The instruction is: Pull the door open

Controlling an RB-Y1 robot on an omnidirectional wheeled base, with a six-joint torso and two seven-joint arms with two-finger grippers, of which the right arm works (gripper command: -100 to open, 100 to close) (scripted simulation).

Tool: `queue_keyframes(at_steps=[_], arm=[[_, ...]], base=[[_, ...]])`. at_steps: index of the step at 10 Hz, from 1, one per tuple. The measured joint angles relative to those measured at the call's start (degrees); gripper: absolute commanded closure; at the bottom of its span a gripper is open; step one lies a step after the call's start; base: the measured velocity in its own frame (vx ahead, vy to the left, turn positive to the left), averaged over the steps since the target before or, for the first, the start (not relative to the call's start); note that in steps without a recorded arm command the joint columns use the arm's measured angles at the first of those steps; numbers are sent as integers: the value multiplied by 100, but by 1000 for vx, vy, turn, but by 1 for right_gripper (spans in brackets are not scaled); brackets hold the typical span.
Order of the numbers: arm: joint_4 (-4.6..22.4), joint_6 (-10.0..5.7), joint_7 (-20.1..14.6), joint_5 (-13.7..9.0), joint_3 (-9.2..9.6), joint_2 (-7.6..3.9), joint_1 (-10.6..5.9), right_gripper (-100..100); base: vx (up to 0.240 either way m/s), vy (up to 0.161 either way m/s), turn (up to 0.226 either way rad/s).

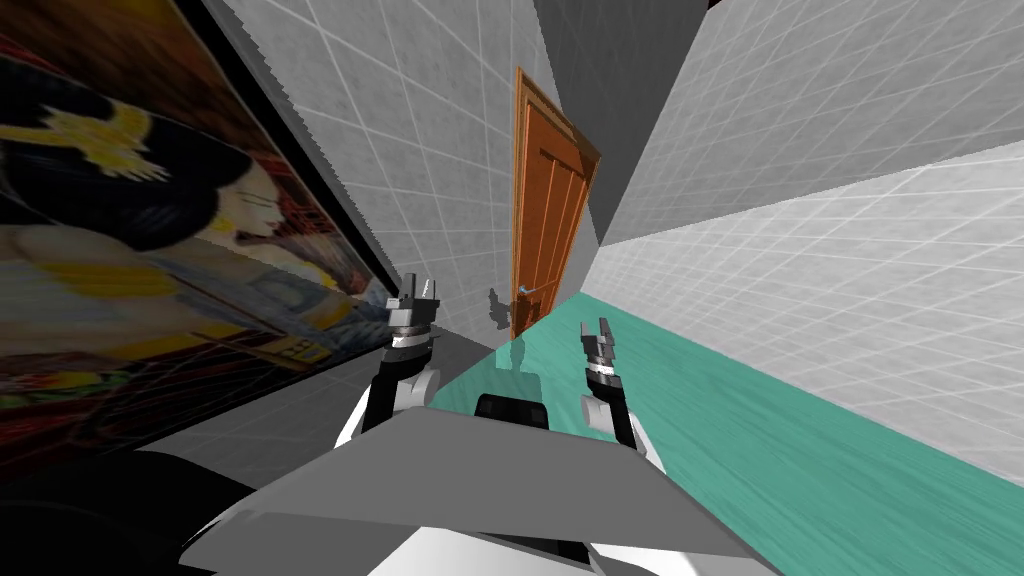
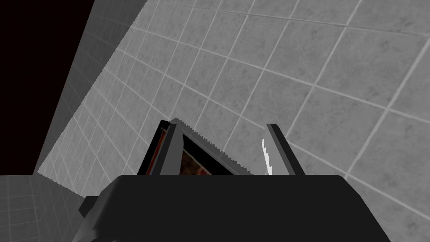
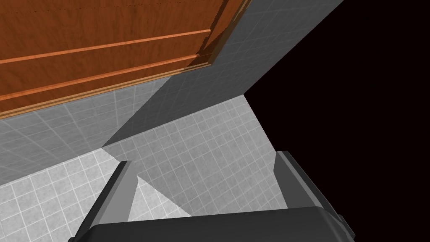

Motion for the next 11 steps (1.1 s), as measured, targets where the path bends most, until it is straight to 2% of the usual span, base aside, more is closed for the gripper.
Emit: queue_keyframes(at_steps=[2,5,9,11], arm=[[367,-79,-34,-26,33,-51,-141,-100],[778,-139,-69,-57,65,-104,-319,-100],[1550,-303,-171,-132,103,-245,-632,-100],[1803,-342,-192,-146,141,-262,-712,-100]], base=[[80,-75,192],[59,-46,147],[71,-75,196],[36,-59,105]])
